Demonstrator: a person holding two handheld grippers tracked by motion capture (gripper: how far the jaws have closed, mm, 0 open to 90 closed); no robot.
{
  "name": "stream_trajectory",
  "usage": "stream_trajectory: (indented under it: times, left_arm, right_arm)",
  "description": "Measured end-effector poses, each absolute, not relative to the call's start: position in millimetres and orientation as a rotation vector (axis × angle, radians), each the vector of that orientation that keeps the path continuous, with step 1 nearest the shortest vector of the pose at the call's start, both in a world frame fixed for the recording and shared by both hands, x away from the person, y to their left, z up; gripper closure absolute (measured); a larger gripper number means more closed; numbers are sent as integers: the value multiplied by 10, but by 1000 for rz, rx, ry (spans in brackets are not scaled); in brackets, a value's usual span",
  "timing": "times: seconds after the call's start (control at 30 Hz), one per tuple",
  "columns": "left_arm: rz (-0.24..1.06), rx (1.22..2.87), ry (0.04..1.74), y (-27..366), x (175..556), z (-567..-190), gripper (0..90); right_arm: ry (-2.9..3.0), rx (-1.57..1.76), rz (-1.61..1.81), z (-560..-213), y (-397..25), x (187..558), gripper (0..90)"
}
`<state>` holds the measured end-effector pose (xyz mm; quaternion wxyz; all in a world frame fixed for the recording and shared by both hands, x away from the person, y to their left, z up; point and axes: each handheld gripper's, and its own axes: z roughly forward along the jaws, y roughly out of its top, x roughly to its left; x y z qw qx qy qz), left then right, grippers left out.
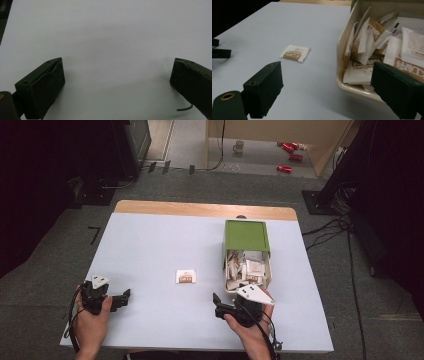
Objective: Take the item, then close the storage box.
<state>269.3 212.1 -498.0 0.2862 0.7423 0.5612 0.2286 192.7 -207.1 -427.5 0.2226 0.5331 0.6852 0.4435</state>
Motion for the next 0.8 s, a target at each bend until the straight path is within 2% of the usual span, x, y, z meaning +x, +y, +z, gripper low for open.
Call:
stream_trajectory:
  times: [0.47, 0.8]
  left_arm:
    - [610, 1984, 1500, 2121, 2694, -4980, 1]
    - [610, 1983, 1500, 2121, 2694, -4979, 1]
  right_arm:
    - [1833, 1565, 1145, -4553, -2365, 1828, 108]
    - [1827, 1601, 1099, -4724, -2367, 1828, 125]
